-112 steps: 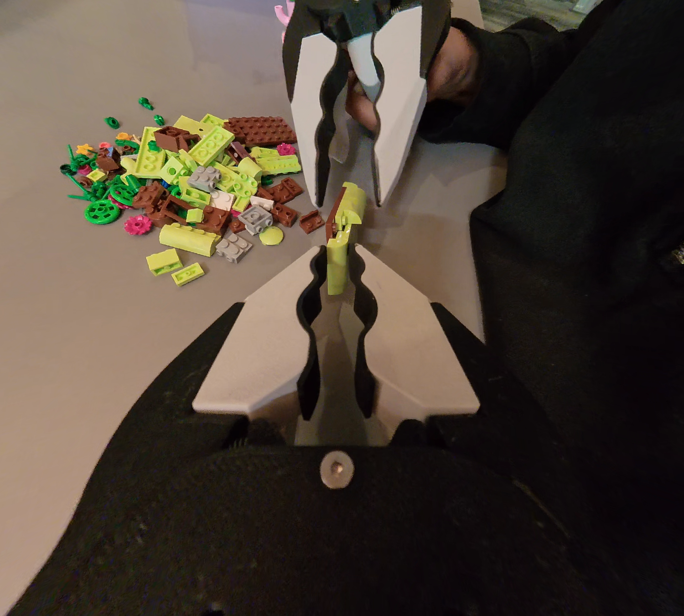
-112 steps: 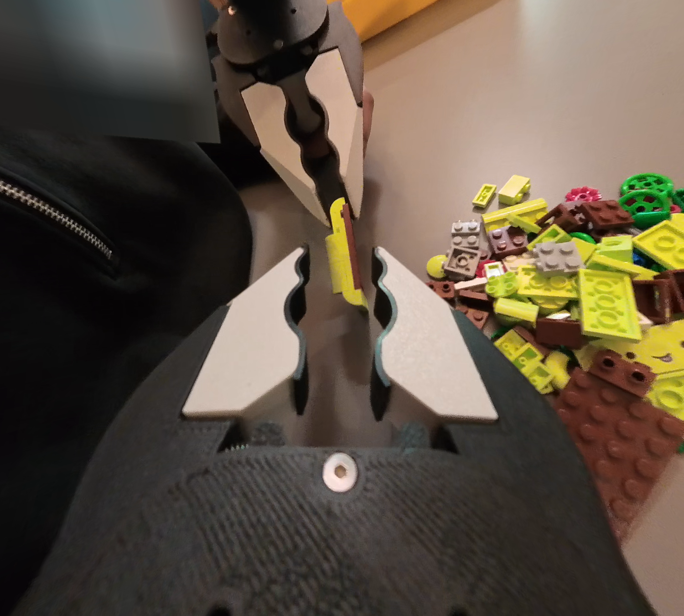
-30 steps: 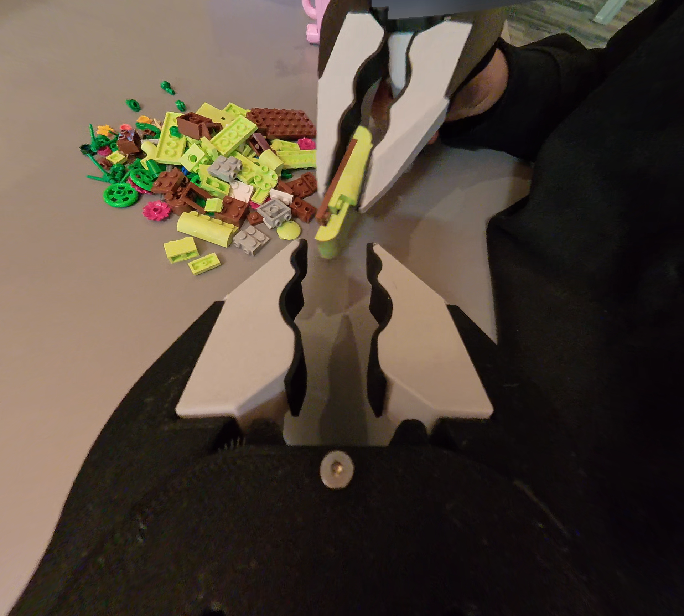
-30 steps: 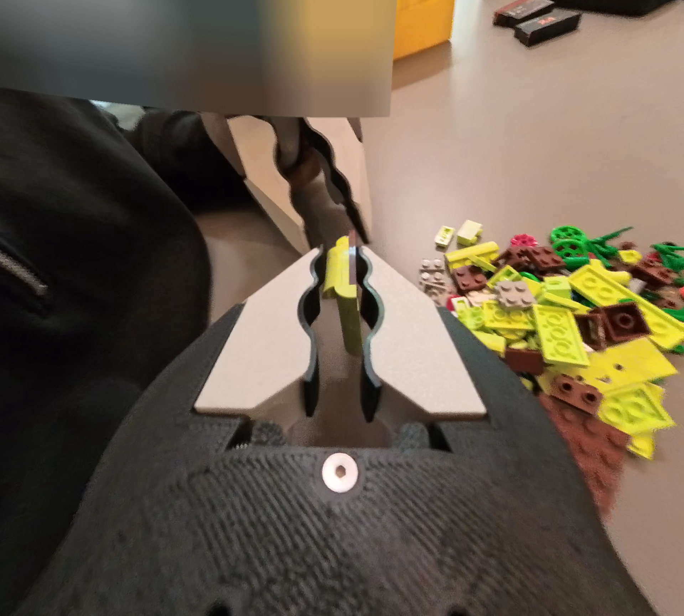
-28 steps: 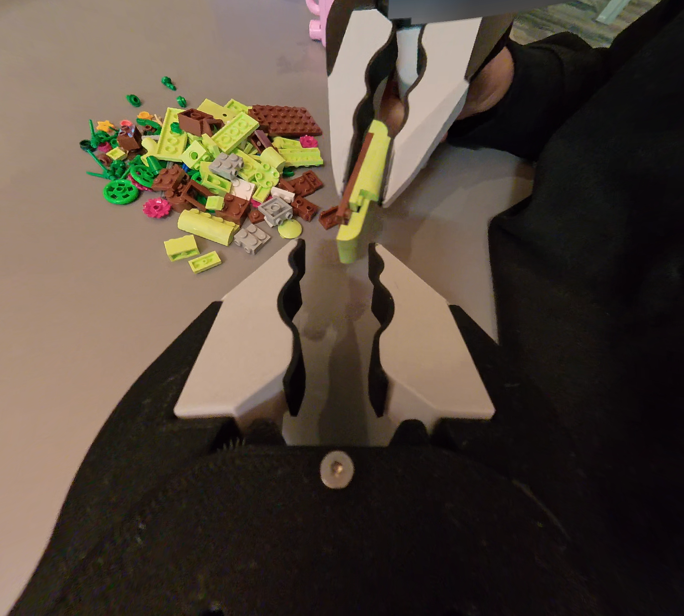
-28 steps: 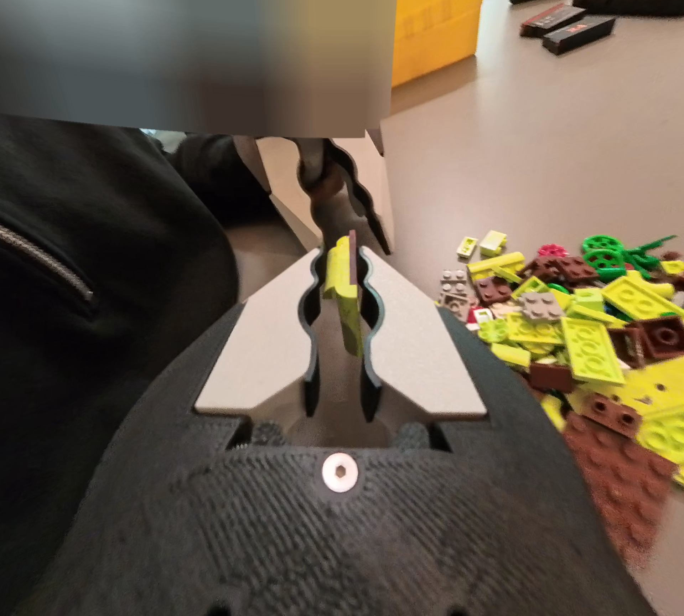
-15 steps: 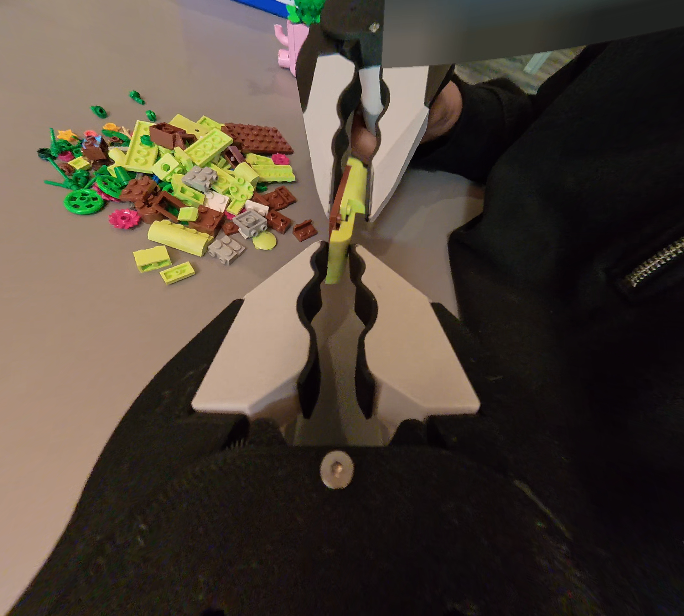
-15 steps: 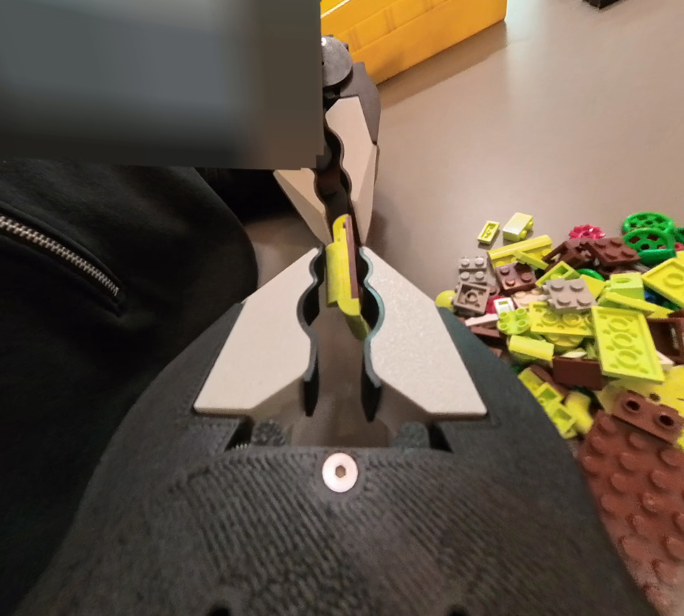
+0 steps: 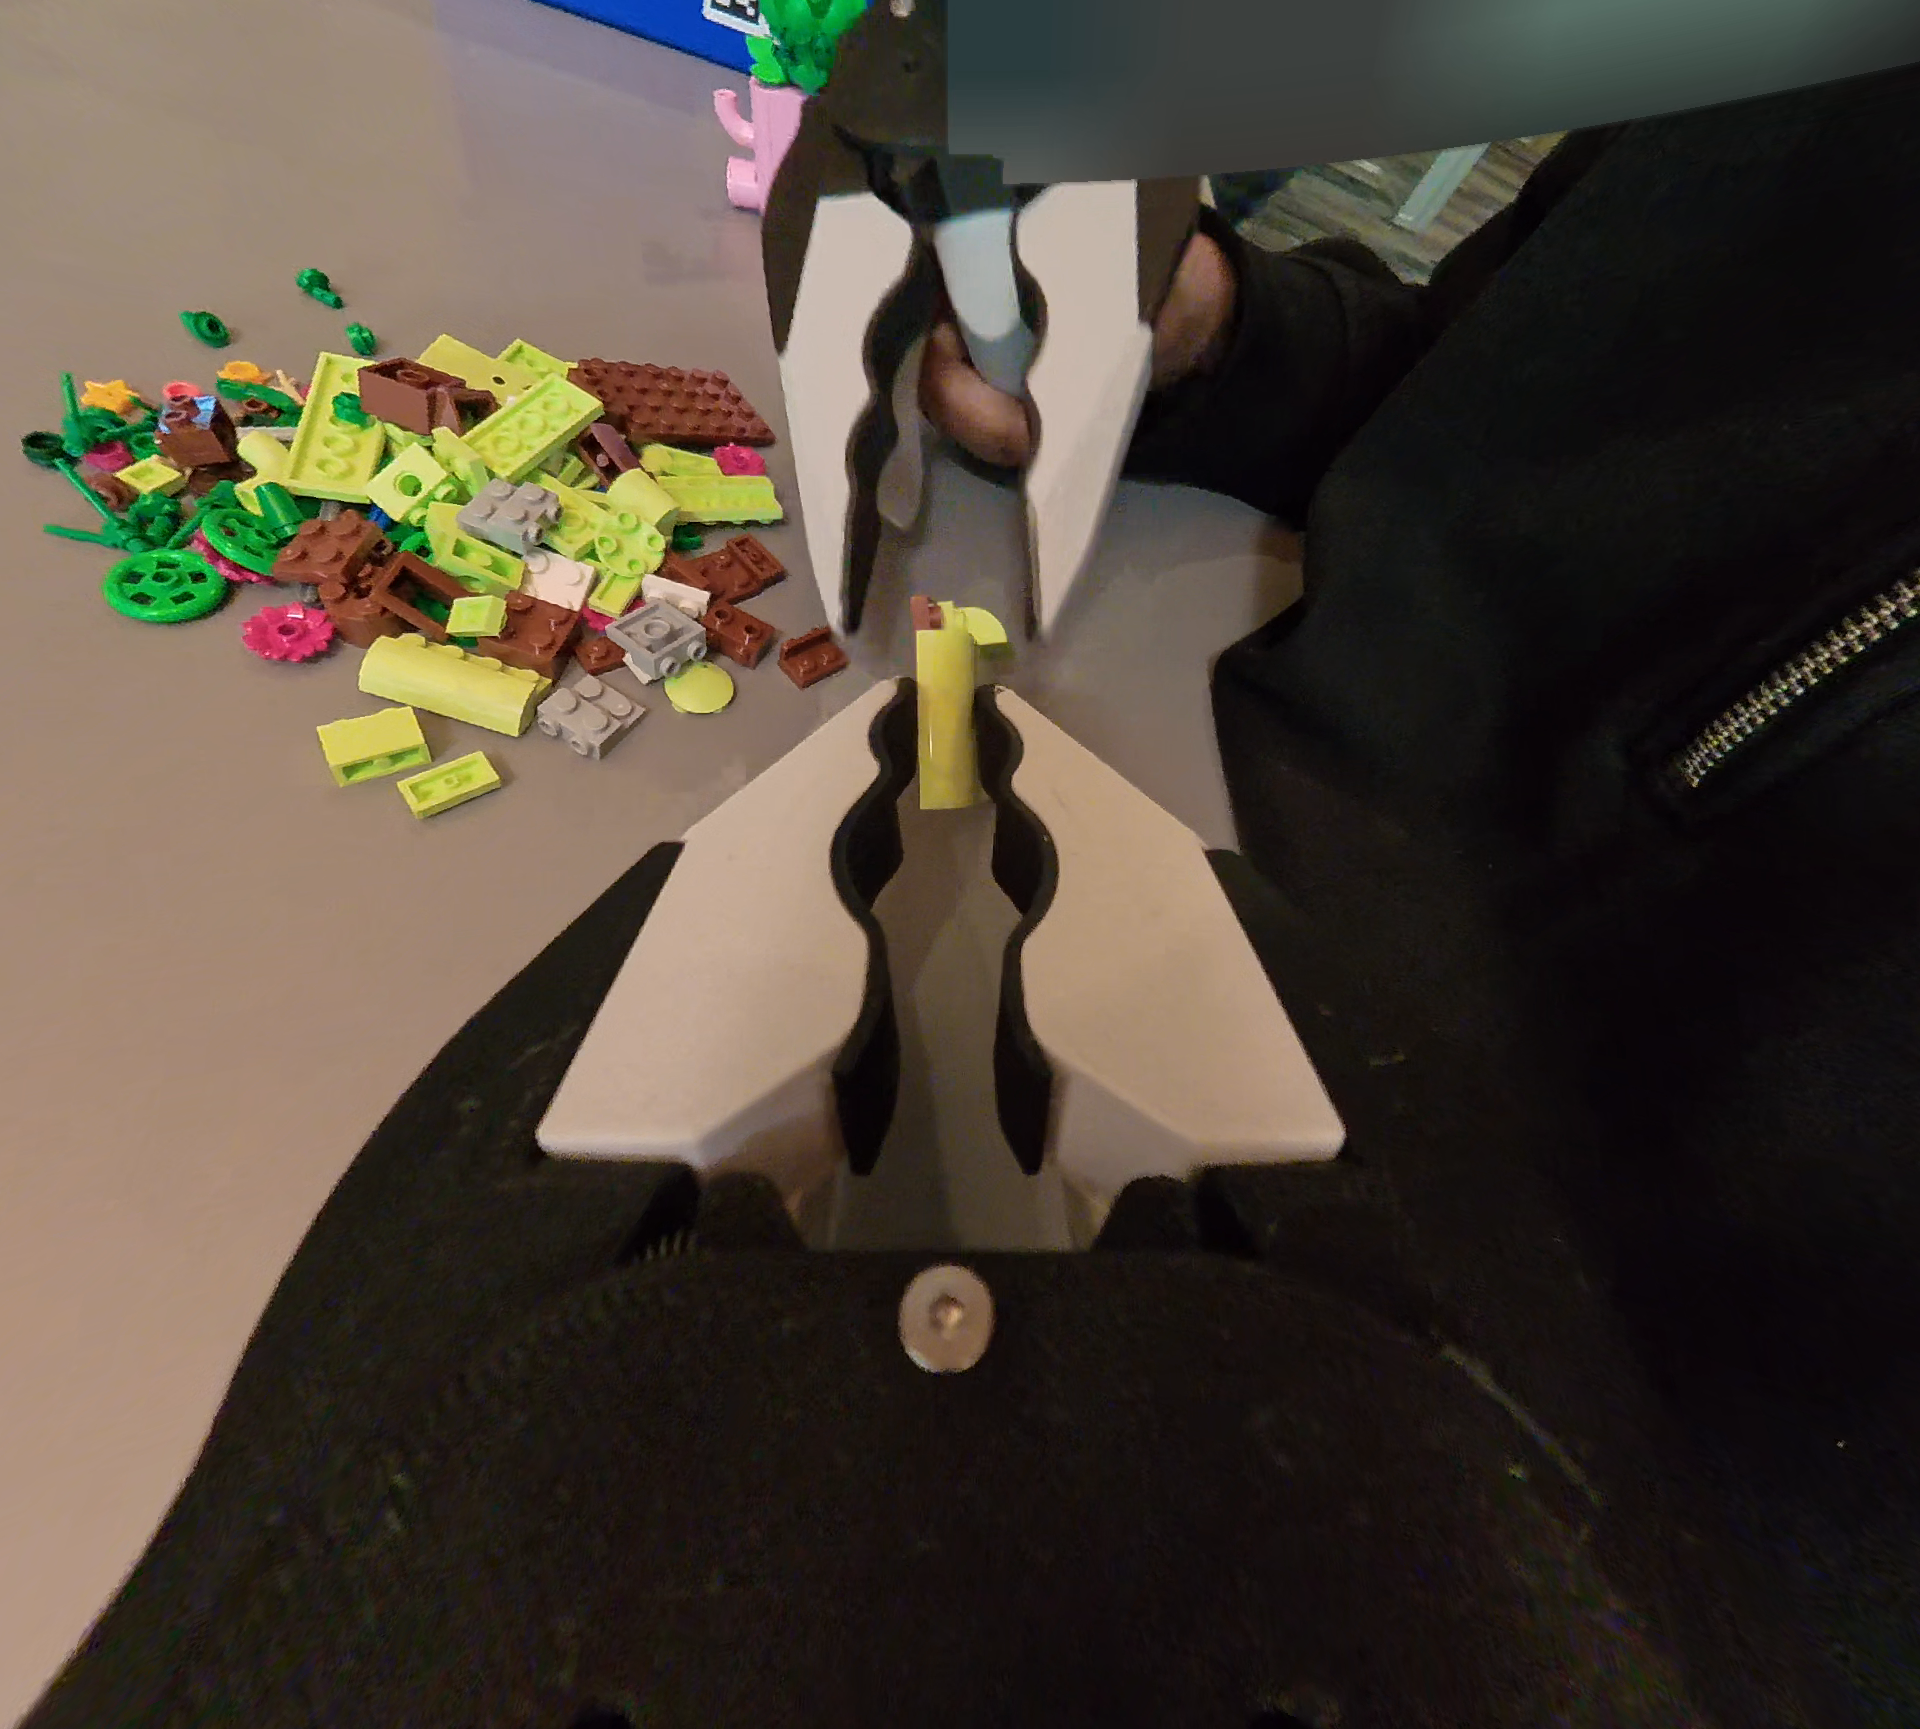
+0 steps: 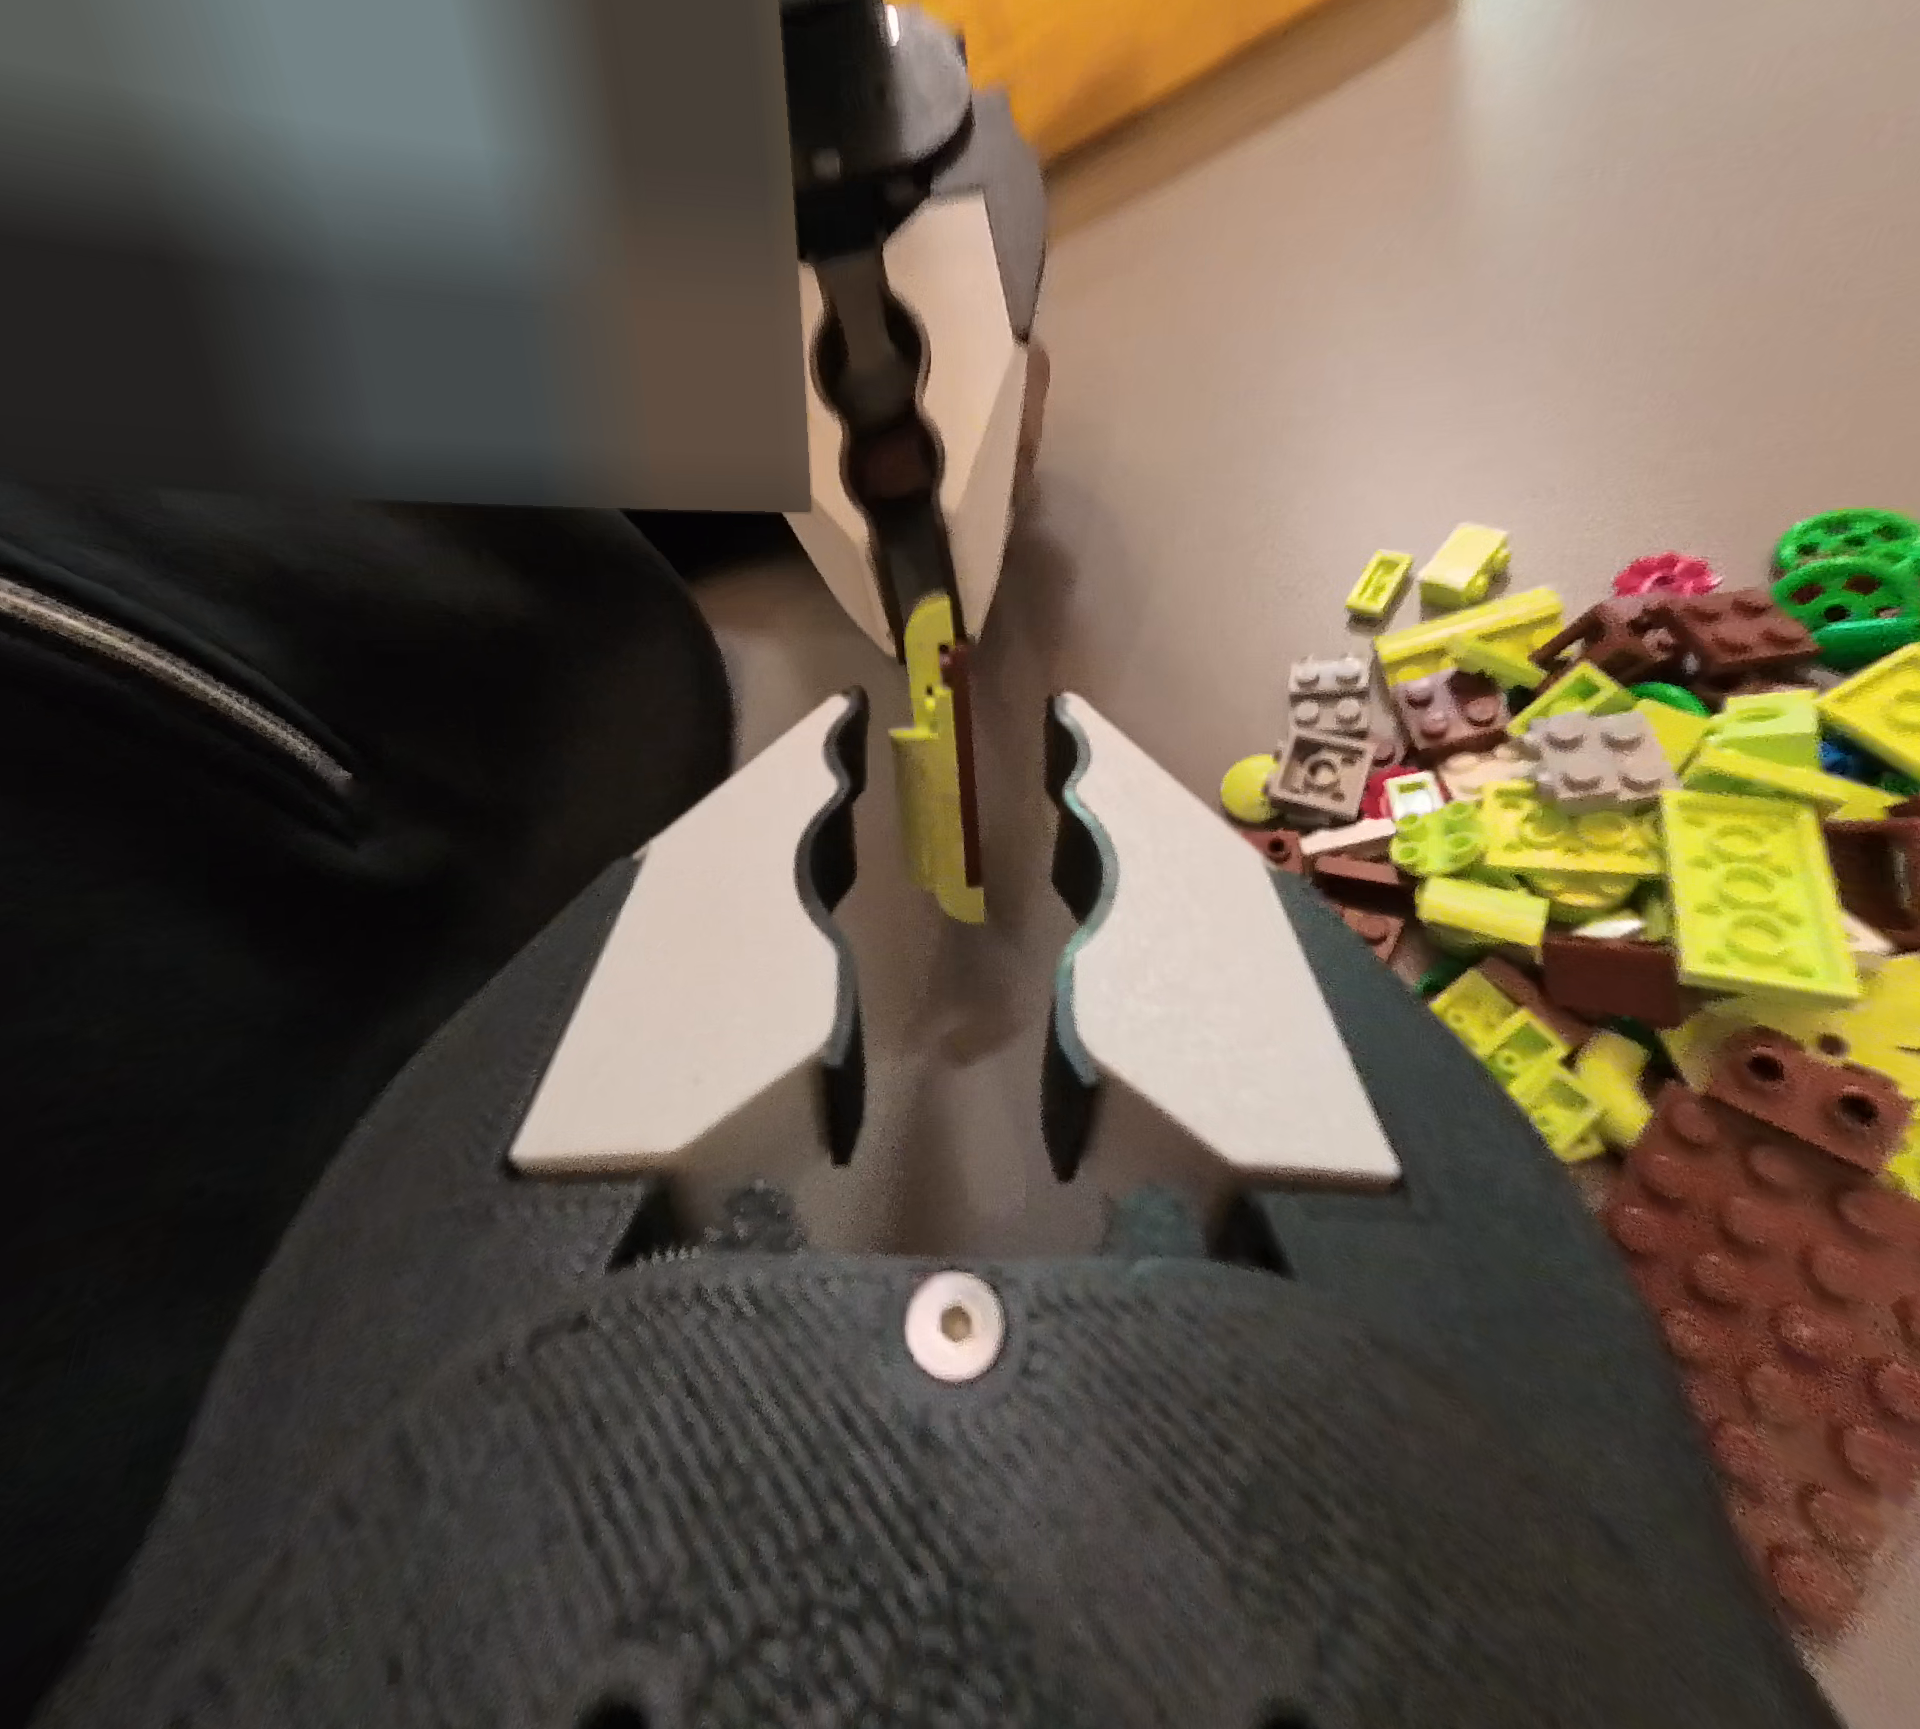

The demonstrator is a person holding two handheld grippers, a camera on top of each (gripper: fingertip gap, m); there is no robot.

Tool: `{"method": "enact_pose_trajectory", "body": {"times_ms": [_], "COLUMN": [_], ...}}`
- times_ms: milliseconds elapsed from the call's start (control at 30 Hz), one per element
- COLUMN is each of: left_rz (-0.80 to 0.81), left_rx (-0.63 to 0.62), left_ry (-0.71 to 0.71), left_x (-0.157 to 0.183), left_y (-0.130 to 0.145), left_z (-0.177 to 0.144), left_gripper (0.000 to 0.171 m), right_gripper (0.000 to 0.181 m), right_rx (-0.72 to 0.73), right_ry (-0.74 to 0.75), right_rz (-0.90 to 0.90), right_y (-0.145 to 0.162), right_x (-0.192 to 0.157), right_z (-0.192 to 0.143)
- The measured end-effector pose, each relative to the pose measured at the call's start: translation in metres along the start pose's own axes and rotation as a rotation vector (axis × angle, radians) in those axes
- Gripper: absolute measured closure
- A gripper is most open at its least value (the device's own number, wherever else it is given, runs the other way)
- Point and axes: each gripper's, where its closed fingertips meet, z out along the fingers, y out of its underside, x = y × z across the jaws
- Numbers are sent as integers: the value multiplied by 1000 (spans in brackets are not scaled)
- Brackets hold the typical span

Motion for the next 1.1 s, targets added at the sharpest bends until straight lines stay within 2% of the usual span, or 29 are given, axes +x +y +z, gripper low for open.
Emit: {"method": "enact_pose_trajectory", "body": {"times_ms": [67, 133, 200, 367, 533, 667, 1033, 1100], "left_rz": [11, 18, 29, 54, 112, 223, 340, 348], "left_rx": [-1, -6, -11, -17, -17, -19, -46, -17], "left_ry": [5, 13, 20, 36, 9, -127, -279, -263], "left_x": [2, 4, 6, 10, 11, 1, -9, -4], "left_y": [0, 1, 1, 2, 1, -3, -6, -10], "left_z": [0, 1, 1, 3, 4, 3, 0, 2], "left_gripper": [164, 164, 164, 164, 164, 164, 163, 165], "right_gripper": [154, 154, 157, 178, 178, 179, 178, 178], "right_rx": [85, 109, 80, 19, 1, 33, 63, 53], "right_ry": [-50, -97, -107, -76, -58, 17, 158, 212], "right_rz": [25, 45, 39, -33, -60, -33, 32, 22], "right_y": [-11, -15, -11, -5, -4, -10, -17, -16], "right_x": [-4, -8, -10, -12, -13, -2, 11, 18], "right_z": [-8, -9, -5, 3, 1, -1, 0, 1]}}
